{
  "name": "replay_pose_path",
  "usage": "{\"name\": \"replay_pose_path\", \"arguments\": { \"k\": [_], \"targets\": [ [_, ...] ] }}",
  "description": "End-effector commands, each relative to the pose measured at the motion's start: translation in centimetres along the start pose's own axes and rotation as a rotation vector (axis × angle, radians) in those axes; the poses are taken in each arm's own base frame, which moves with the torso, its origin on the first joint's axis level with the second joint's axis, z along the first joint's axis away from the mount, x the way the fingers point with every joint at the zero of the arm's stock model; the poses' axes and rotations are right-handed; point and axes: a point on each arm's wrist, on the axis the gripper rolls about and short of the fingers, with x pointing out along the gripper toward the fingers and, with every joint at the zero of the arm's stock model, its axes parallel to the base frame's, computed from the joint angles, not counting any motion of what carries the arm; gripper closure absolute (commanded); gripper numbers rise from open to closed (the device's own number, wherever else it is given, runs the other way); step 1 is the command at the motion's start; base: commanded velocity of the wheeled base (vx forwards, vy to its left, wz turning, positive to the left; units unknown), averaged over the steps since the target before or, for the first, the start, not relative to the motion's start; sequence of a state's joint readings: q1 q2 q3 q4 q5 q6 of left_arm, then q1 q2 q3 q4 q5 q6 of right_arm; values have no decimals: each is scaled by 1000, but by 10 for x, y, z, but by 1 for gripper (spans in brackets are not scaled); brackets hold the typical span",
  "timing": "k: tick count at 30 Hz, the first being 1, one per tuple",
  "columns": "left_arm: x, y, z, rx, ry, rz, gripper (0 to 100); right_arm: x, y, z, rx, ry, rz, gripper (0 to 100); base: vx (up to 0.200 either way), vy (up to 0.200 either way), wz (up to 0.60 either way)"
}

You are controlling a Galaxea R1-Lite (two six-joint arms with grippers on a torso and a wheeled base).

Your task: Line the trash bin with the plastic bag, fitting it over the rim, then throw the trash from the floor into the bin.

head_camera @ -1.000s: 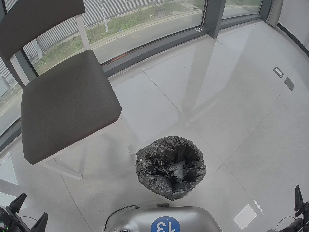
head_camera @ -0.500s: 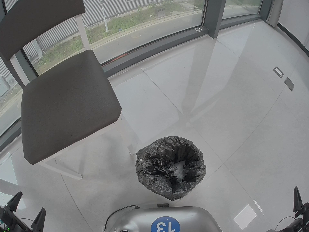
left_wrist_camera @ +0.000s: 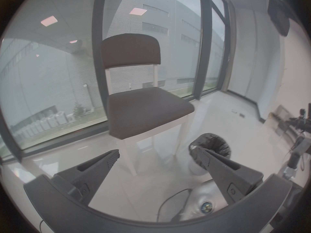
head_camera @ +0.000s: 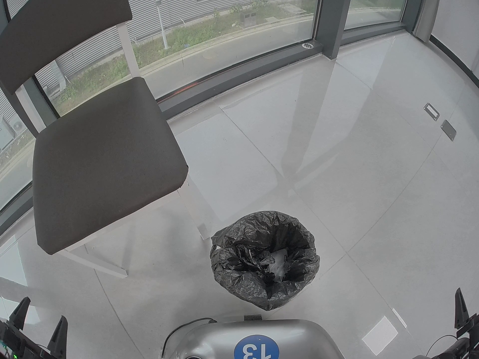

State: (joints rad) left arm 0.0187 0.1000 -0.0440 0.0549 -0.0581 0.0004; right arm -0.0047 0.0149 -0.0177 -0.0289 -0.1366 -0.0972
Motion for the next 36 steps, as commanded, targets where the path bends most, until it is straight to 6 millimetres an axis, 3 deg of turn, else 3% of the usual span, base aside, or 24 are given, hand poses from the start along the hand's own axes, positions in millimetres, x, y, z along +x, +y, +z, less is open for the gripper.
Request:
{"name": "replay_pose_path", "arguments": {
  "k": [1, 10, 13, 16, 25, 36],
  "targets": [
    [-6, -1, -1, -36, -67, -91, 0, -1, 0, 0, -2, -16, -1, 0, 0, 0, 0],
    [-8, -2, -2, -34, -100, -130, 0, -1, 0, 0, -8, -15, -5, 0, 0, 0, 0],
    [-8, 3, -2, -33, -108, 100, 0, -1, 0, 0, -8, -16, -12, 0, 0, 0, 0],
    [-9, 6, -2, -47, -108, 221, 0, -1, 0, 0, -8, -15, -12, 0, 0, 0, 0],
    [-5, 2, -9, -7, -77, 34, 0, -1, 0, -1, -8, -15, -12, 0, 0, 0, 0],
    [-5, 2, -9, 0, -79, 35, 0, -1, 0, -1, 15, -13, 5, 0, 0, 0, 0]
  ]
}}
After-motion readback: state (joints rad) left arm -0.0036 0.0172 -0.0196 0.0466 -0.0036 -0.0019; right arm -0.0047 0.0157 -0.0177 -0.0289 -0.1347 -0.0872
